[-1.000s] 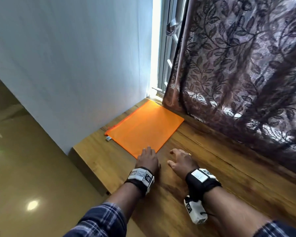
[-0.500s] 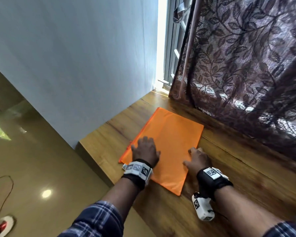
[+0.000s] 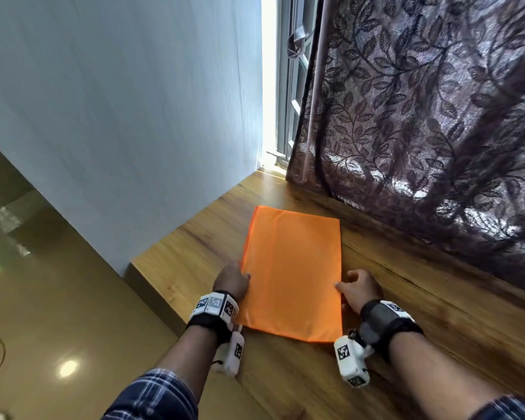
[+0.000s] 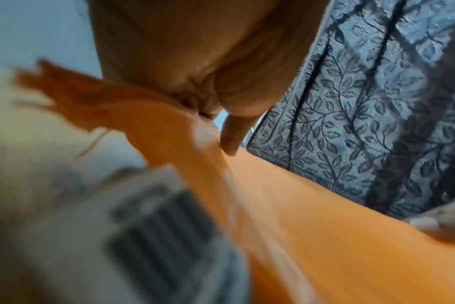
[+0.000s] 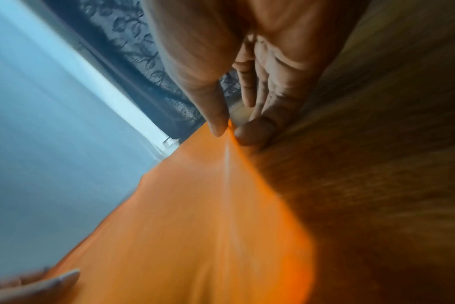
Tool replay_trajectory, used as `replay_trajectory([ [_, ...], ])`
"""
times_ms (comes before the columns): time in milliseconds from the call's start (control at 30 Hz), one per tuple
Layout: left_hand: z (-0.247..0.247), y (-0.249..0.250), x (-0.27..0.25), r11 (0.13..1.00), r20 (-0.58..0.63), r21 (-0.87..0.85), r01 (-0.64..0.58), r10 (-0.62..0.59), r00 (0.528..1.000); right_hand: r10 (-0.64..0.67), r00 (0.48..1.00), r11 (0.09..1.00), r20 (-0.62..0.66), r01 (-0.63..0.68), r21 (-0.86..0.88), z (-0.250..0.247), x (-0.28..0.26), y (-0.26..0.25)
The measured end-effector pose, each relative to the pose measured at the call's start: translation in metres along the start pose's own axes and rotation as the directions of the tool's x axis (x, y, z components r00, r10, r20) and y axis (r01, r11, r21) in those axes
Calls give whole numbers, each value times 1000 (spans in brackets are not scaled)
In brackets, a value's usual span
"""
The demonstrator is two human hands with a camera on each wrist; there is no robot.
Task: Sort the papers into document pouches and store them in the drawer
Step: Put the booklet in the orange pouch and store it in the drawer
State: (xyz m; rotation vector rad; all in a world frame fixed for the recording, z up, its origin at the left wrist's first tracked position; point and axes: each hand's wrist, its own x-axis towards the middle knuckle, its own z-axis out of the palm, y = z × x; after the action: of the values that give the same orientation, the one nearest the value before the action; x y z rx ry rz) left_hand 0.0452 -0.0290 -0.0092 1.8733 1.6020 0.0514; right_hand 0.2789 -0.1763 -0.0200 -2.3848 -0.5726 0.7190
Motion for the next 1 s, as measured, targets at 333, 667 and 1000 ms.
replay_trajectory([
  [333, 2, 21, -41, 928, 60, -367, -66, 94, 994, 47, 999, 963, 4, -46, 264, -27, -20, 52],
  [667, 33, 94, -93, 856, -19, -285, -431, 445, 895, -59, 975, 990, -214, 84, 112, -103, -73, 103],
  [1000, 46, 216, -172, 448, -129, 390, -805, 892, 434, -820, 552, 489, -150, 540, -686, -205, -88, 58],
])
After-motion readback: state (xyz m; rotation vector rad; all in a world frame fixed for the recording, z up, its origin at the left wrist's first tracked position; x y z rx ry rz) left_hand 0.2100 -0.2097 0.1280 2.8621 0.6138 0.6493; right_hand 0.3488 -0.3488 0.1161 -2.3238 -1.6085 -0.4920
